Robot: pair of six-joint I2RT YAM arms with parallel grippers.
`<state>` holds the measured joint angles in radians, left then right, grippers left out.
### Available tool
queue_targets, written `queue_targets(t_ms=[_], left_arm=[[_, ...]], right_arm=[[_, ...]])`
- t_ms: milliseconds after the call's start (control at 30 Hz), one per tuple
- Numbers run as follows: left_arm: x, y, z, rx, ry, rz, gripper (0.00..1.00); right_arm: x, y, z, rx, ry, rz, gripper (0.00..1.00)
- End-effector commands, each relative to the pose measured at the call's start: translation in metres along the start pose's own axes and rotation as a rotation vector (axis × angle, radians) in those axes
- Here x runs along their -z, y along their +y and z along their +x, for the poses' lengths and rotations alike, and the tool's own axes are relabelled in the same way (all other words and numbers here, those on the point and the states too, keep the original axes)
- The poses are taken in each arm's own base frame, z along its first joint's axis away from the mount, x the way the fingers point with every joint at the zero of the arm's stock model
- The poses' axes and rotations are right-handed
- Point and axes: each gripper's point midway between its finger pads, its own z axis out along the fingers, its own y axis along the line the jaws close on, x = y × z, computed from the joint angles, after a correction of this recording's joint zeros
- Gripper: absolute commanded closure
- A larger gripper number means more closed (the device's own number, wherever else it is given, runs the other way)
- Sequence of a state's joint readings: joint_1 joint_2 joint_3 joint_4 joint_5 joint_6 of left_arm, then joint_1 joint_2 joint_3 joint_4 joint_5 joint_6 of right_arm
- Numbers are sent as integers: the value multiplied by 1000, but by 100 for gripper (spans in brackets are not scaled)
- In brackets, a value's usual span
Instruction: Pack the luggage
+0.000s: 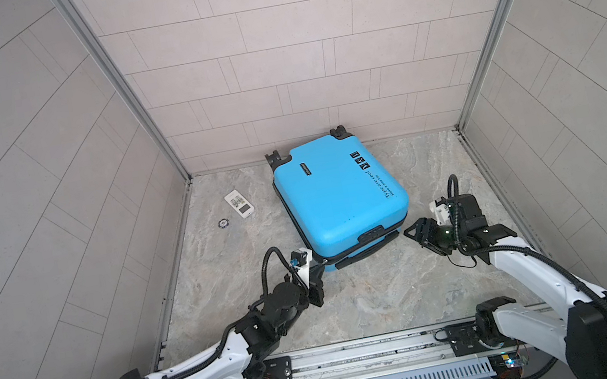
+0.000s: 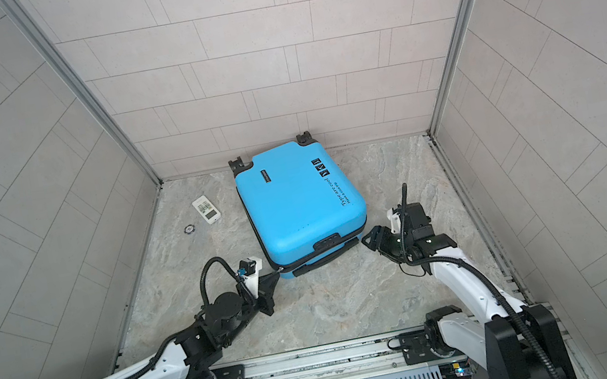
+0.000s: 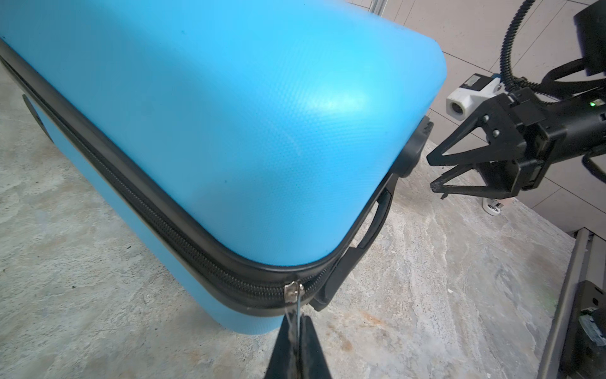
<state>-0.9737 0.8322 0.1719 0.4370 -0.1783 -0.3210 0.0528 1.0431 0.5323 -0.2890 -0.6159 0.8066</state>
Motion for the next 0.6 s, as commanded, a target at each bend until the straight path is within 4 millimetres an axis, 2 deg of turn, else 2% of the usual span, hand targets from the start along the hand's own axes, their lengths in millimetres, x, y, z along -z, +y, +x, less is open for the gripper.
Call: queue_targets(t_ms=[0,67,100,167,233,367,500,567], left_arm=[[-1,-17,-14,-3,-17,71,100],[-1,-17,-14,2,-15,68,100],[-1,-15,-13,6,-16,60,100],[0,-12,-14,10,-24,46,100],[0,-11,-14,8,-24,37,100],[0,-10,-13,7,-19,34,100],[-1,-9,-11,8,-13,27,100],[-1,-8,-12,10,-17,24,100]], right_arm=[[9,11,-21,-22,-42,-62,31],[21,6,-41,-65,-100,-80,32],[25,4,-47,-85,-120,-90,37],[31,10,-61,-101,-148,-145,53],[26,15,-62,-102,-120,-161,59],[8,8,-40,-143,-53,-144,64],[-8,4,-12,-177,-60,-153,60],[-17,9,1,-172,-70,-164,57]])
